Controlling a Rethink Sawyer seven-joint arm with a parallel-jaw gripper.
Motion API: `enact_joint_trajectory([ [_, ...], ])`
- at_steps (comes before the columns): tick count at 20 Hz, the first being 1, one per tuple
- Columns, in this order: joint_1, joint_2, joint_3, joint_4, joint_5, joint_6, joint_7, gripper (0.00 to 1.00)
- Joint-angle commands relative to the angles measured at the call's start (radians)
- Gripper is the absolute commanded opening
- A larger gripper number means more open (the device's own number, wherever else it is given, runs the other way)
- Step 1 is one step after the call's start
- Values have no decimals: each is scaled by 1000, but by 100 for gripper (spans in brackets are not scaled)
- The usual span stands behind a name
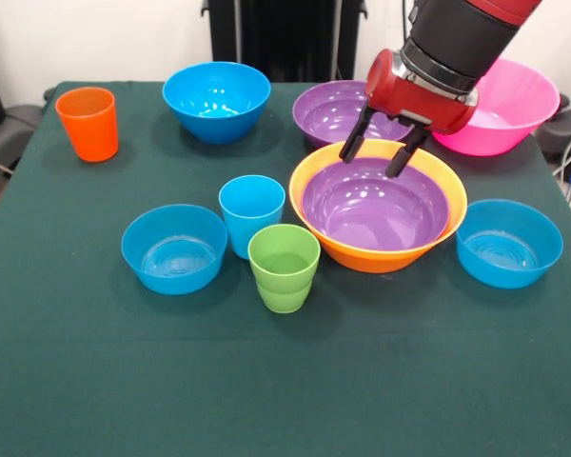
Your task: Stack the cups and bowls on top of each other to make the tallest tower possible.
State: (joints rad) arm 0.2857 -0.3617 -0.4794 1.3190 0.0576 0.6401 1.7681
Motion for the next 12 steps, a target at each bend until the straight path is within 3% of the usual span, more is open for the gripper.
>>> enact_joint_trajectory([
  [1,-13,30,121,-33,13,91,116,100],
  [3,-17,26,122,-29,14,108,111,100],
  [6,-51,-23,186,21,27,106,48,100],
  [12,-90,-103,236,99,-17,118,-51,100],
])
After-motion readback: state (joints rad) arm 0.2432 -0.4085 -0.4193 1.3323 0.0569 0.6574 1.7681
